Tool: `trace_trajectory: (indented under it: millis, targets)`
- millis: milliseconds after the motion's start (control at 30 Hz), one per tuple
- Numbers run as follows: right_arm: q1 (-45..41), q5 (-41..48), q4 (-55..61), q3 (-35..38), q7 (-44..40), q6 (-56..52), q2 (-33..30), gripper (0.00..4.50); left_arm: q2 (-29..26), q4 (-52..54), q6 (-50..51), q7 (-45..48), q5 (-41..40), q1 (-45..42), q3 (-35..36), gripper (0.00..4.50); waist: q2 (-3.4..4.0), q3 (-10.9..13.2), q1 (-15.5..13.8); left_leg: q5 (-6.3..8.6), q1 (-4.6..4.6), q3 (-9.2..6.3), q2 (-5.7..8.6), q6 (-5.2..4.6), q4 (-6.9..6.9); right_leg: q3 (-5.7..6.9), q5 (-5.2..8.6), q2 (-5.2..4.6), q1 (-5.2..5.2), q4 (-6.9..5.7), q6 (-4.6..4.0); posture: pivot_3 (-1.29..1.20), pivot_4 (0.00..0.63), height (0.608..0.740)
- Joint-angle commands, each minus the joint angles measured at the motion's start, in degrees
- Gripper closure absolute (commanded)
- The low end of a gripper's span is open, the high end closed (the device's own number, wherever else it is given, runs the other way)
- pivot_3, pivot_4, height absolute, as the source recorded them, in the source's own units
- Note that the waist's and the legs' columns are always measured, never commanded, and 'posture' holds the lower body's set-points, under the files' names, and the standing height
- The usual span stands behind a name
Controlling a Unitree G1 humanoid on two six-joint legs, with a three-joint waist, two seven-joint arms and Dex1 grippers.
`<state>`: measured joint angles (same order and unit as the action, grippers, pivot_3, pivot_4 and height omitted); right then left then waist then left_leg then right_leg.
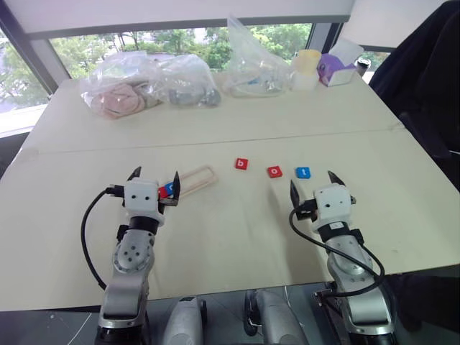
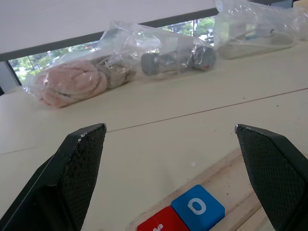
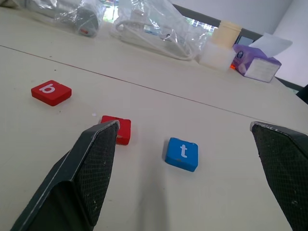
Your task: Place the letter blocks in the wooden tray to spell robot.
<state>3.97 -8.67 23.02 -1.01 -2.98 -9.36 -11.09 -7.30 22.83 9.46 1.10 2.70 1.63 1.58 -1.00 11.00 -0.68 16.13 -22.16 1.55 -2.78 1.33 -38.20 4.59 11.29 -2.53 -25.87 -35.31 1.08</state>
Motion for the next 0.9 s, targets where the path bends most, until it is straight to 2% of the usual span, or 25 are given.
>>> trace_trajectory:
  millis: [33, 533, 667, 833, 900]
  targets:
    - [-0.39, -0.26, 1.64, -0.08, -0.23, 1.42, 0.03, 0.08, -0.01, 2.02, -0.85, 0.34, -0.37, -0.4, 0.52, 0.0, 0.0, 0.0, -0.01, 0.0, 0.0, 0.0, 0.0, 0.0, 0.0, 0.0, 0.0, 0.0, 0.0, 0.0, 0.0, 0.0, 0.15, 0.74]
    - [-0.68, -0.23, 2.0, -0.27, -0.78, 1.11, 0.07, 0.08, -0.03, 1.5, -0.34, 1.25, -0.81, -1.36, 0.47, 0.0, 0.0, 0.0, 0.0, 0.0, 0.0, 0.0, 0.0, 0.0, 0.0, 0.0, 0.0, 0.0, 0.0, 0.0, 0.01, 0.0, 0.15, 0.74]
    - [-1.46, -0.04, 1.79, -0.37, -1.89, 1.28, -0.57, 0.08, -1.72, 1.29, 0.42, 4.06, -2.71, -2.98, 1.02, 0.0, 0.0, 0.0, -0.01, 0.0, 0.0, 0.0, 0.0, 0.0, 0.0, 0.0, -0.01, 0.0, 0.0, 0.0, 0.01, 0.0, 0.15, 0.74]
    - [-3.53, 0.85, 0.13, 0.57, -3.78, 1.72, -2.03, 0.08, -13.0, -0.7, 5.94, 20.38, -13.44, -9.43, 3.49, 0.0, 0.0, 0.0, 0.05, -0.01, 0.05, -0.01, 0.0, -0.01, -0.02, 0.01, 0.0, 0.04, 0.0, -0.08, -0.03, 0.0, 0.15, 0.74]
    - [-5.26, 1.64, -1.06, 1.07, -5.24, 2.25, -3.17, 0.08, -22.01, -4.42, 9.59, 32.44, -19.64, -13.49, 5.49, 0.0, 0.0, 0.0, 0.16, -0.01, 0.08, 0.0, -0.01, -0.01, -0.01, 0.0, 0.0, 0.06, 0.0, -0.11, -0.04, 0.0, 0.15, 0.74]
